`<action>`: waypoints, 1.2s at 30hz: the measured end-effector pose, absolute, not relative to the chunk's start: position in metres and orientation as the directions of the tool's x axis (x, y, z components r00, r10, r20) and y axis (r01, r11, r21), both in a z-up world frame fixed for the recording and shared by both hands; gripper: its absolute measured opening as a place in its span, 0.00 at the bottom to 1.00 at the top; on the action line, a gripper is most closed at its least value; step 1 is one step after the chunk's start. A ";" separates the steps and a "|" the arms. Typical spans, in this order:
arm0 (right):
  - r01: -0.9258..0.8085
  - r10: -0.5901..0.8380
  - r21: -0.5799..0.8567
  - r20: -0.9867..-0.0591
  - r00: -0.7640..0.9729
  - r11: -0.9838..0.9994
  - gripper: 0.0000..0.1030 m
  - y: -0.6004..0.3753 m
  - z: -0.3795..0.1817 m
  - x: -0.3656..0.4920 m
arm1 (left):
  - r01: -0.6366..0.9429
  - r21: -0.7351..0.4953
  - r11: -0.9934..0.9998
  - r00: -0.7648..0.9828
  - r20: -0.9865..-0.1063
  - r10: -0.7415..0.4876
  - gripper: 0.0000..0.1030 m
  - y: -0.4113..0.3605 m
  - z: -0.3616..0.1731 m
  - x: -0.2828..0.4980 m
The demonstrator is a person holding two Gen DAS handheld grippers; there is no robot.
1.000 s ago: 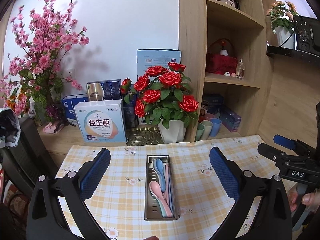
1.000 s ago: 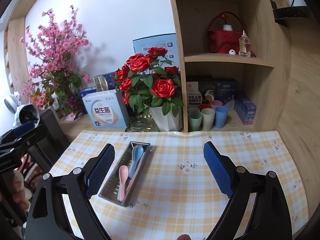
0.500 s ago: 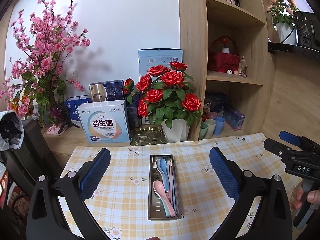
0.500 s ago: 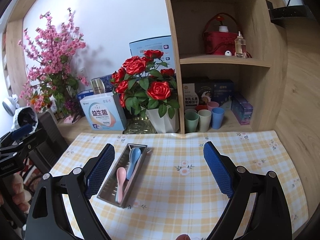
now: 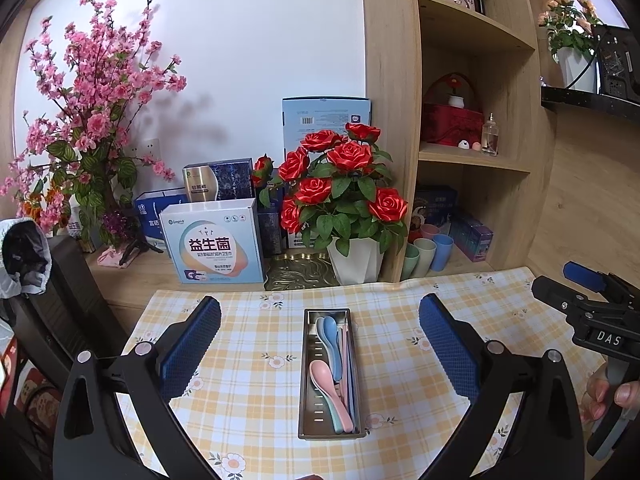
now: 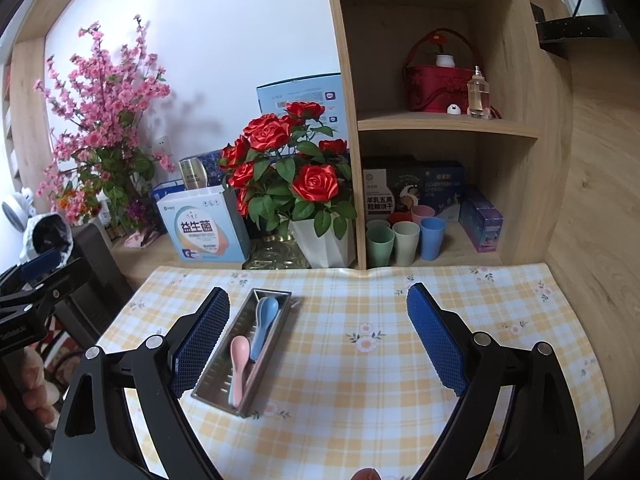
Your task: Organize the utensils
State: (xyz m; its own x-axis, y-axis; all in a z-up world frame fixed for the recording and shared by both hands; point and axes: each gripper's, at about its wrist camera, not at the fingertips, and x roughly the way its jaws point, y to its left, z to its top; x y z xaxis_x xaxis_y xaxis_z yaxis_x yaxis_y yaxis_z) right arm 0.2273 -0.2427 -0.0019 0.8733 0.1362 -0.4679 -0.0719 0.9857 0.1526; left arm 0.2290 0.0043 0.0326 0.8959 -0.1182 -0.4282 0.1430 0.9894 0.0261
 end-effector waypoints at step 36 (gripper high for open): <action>-0.054 0.096 0.113 -0.407 0.908 0.992 0.85 -0.240 0.008 0.218 | 0.126 0.020 0.992 0.901 -0.421 -0.106 0.94 0.013 0.031 0.225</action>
